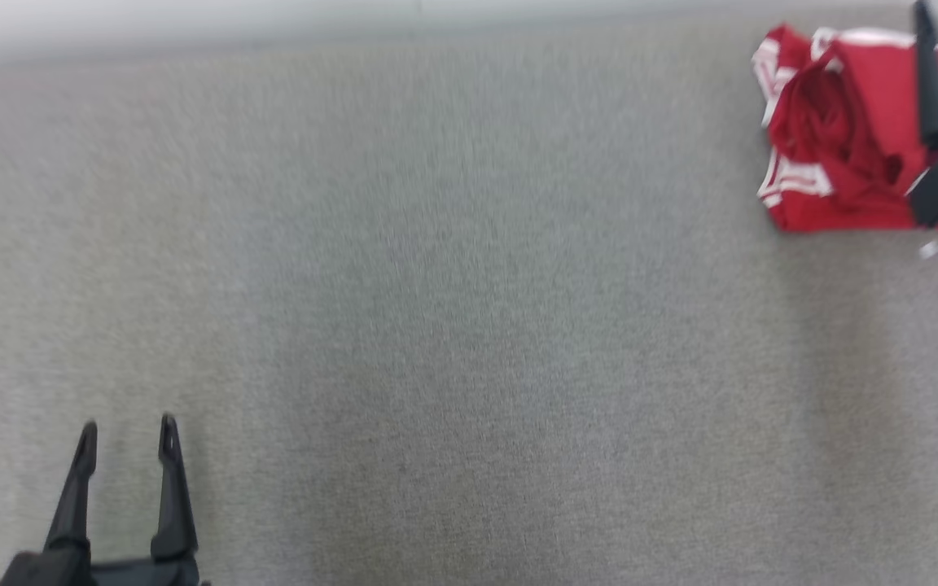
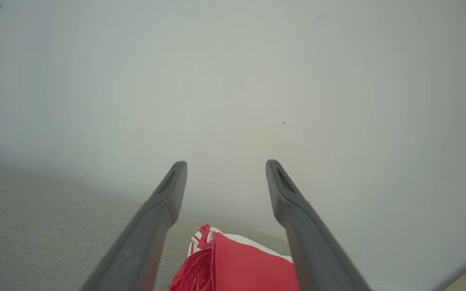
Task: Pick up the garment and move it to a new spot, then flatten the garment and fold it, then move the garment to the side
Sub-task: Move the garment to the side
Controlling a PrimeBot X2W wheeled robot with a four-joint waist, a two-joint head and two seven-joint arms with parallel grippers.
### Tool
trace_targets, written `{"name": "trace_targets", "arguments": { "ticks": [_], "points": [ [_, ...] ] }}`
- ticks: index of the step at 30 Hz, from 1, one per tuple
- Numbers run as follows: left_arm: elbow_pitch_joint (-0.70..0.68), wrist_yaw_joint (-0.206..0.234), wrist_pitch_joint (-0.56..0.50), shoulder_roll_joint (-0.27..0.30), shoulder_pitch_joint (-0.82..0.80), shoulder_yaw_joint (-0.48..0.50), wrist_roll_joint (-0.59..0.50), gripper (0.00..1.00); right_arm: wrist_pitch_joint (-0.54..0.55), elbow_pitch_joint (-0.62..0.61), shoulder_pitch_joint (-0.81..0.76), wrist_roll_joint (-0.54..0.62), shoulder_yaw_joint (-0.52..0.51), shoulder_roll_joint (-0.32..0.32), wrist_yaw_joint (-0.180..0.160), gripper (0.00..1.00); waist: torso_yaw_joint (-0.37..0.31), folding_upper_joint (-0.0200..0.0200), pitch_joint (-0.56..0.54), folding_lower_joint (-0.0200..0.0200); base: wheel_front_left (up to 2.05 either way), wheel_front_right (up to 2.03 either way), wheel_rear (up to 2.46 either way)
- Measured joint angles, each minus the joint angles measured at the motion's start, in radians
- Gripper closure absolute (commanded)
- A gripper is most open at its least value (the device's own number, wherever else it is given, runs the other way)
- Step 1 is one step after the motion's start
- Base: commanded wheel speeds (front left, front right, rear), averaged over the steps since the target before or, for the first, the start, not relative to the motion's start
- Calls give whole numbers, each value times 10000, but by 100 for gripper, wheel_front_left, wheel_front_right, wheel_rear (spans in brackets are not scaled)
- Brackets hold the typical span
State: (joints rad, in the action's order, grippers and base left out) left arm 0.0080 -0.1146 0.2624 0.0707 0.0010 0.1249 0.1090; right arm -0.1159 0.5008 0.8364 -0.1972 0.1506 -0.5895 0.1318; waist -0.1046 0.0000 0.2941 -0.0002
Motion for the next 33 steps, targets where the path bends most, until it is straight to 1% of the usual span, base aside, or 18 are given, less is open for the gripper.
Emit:
{"name": "trace_targets", "arguments": {
  "ticks": [8,14,24,30,33],
  "points": [
    [173,17,2,-96,653,165,0,0,-280,-1231,-2071,-127,-529,1365,0,0,115,-1,-1292,-2,0,0,0],
    [420,81,0,-146,745,86,2,0,-443,-1937,-3936,-102,-884,2219,0,0,296,-2,-1940,-1,0,0,0],
    [593,104,0,-171,1030,77,-6,0,-690,-2895,-6403,-111,-1507,3530,0,0,427,-2,-2647,0,0,0,0],
    [604,123,0,-182,1143,33,-4,0,-836,-3177,-7248,-125,-1770,3992,0,0,364,-1,-2864,0,0,0,0],
    [635,123,0,-188,1150,-10,-4,0,-940,-3254,-7673,-247,-1952,4355,0,0,340,-2,-2946,0,0,0,0]
  ]
}}
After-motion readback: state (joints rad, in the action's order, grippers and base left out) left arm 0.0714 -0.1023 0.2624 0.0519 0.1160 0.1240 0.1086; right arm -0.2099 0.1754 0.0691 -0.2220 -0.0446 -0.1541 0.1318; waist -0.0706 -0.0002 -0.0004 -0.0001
